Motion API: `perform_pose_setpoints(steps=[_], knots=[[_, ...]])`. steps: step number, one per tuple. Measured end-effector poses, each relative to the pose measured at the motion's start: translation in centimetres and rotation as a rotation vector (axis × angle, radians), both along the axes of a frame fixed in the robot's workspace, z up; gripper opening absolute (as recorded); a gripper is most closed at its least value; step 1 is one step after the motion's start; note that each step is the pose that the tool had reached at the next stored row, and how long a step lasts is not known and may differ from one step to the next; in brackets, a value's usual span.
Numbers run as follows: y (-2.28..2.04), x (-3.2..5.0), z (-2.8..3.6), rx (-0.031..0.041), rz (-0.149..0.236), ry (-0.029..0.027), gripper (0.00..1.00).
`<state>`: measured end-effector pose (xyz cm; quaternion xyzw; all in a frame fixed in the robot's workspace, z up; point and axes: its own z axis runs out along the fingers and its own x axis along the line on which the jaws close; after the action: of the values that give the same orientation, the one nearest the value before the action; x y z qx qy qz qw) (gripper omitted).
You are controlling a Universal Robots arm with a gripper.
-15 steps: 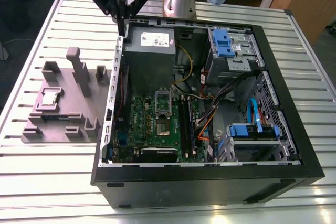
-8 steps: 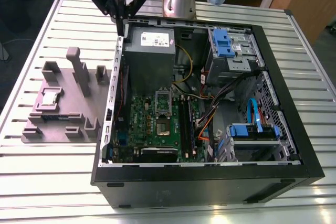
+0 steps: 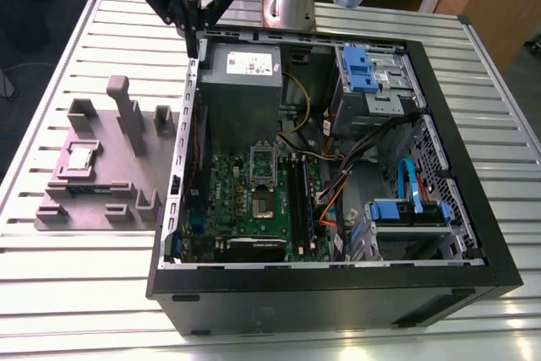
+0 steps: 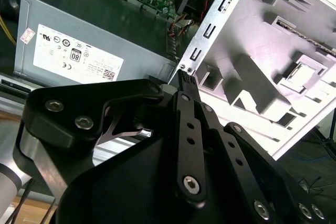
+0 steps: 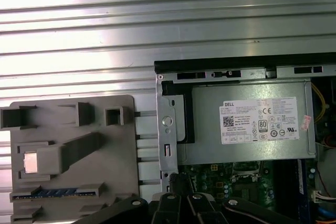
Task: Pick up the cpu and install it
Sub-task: 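Reach for the cpu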
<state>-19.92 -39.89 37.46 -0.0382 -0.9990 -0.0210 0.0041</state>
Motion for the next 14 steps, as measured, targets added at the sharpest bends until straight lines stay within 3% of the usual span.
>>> perform_pose_setpoints(steps=[14], knots=[[0.00, -0.24, -0.03, 0.0000, 0.000, 0.0000, 0.10]])
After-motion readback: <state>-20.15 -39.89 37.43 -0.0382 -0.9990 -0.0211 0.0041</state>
